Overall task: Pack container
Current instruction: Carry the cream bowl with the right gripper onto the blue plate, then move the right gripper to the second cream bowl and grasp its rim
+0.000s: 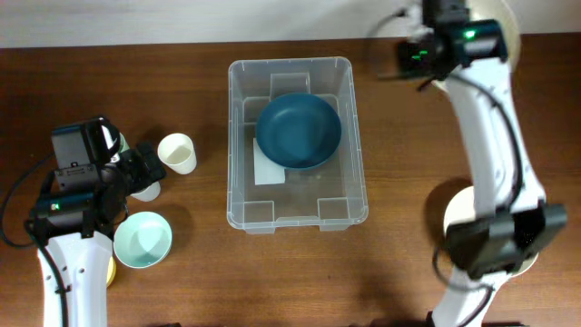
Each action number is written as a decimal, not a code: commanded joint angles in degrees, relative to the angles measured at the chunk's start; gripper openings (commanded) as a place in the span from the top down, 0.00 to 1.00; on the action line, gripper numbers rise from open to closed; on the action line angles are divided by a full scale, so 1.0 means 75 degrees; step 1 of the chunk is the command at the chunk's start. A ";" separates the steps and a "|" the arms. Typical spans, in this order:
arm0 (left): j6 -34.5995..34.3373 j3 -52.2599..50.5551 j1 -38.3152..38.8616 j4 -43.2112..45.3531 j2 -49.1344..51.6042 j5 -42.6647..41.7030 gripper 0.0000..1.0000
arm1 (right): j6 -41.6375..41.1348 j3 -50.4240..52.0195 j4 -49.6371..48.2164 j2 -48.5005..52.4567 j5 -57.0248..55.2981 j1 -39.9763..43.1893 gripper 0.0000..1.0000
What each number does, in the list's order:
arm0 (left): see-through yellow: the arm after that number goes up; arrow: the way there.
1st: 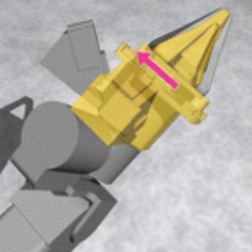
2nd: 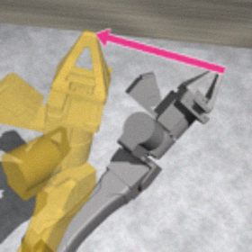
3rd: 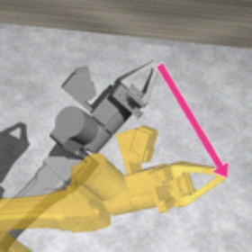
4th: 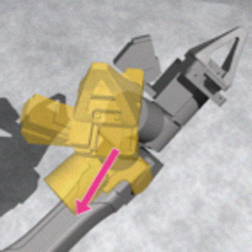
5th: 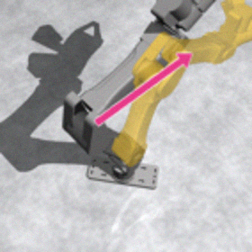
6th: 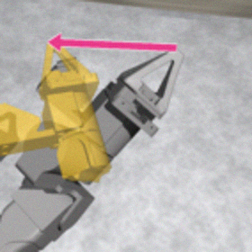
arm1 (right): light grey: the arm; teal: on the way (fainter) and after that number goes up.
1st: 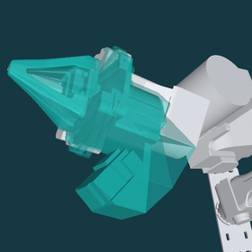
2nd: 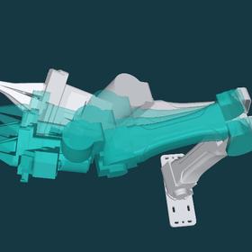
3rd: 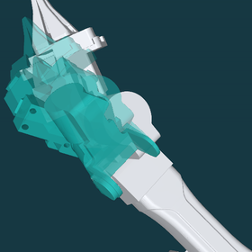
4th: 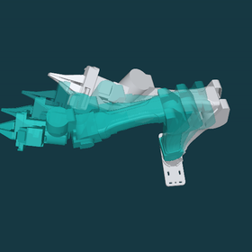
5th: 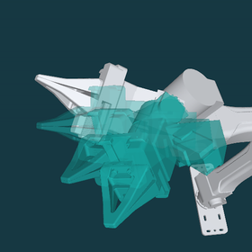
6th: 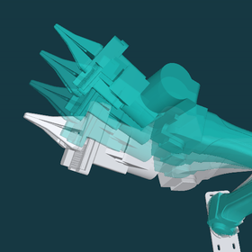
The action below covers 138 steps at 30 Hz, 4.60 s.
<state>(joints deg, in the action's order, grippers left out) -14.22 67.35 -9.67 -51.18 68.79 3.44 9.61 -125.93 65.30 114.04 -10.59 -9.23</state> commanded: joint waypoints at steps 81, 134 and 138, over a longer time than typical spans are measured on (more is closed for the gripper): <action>-0.0070 0.0178 -0.0017 0.0195 -0.0017 -0.0117 0.01 | -0.6604 0.7178 -0.0233 -0.0854 -0.0720 0.2398 0.40; -0.0070 0.0178 -0.0017 0.0195 -0.0017 -0.0111 0.01 | -0.1839 0.6618 -0.3139 -0.1588 -0.1821 0.1588 0.96; -0.0070 0.0178 -0.0017 0.0195 -0.0017 -0.0111 0.01 | 0.0073 0.6021 -0.3133 -0.2002 -0.1349 0.0781 0.96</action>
<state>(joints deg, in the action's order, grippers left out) -14.24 67.40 -9.67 -49.87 68.79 3.22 -6.35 -76.40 41.91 103.68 -21.96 1.52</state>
